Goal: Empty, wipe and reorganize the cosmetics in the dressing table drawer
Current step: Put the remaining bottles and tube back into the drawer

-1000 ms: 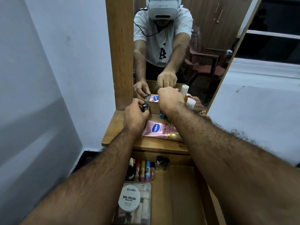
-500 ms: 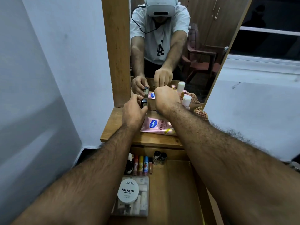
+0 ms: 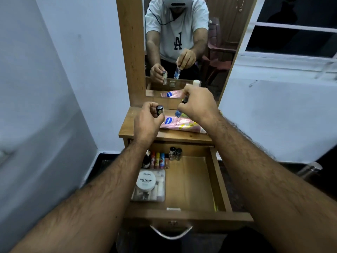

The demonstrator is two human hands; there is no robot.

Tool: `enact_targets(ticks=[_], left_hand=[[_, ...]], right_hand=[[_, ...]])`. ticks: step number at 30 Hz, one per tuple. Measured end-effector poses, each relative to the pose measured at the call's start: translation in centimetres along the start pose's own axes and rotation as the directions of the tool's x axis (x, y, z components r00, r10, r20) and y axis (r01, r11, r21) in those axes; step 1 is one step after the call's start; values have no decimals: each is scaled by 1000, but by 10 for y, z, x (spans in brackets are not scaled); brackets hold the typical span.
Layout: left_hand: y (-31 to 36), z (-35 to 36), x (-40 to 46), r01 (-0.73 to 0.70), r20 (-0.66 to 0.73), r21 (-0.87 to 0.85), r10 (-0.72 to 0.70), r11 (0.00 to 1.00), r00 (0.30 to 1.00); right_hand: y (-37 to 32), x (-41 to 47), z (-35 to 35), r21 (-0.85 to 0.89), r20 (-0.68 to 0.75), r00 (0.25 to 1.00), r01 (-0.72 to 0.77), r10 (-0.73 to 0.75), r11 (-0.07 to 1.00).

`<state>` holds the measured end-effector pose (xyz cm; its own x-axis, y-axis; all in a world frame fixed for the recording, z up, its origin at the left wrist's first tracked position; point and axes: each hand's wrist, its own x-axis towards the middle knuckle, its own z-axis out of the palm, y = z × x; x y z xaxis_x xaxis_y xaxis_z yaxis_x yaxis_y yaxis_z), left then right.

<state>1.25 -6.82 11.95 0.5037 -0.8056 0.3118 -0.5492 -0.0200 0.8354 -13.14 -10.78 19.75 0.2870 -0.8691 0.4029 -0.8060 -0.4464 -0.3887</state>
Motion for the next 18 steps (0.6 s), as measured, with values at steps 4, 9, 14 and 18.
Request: enact_targets(ticks=[4,9,14,18], left_hand=[[-12,-3,-43,36,88,42,-39,998,995],[-32,6,-84,41,189,124,-64,991,980],[-50,21,-102,27,275,186,-78,982,958],[-57,32,-102,21,285,223,-85,975,955]], right_hand=[[15,-43,7,4,98,994,-49,49,999],[32,-88,31,-16,265,956,-123,123,992],[51,-122,67,-43,405,899,-163,166,986],[58,-128,86,-70,375,912,-150,166,986]])
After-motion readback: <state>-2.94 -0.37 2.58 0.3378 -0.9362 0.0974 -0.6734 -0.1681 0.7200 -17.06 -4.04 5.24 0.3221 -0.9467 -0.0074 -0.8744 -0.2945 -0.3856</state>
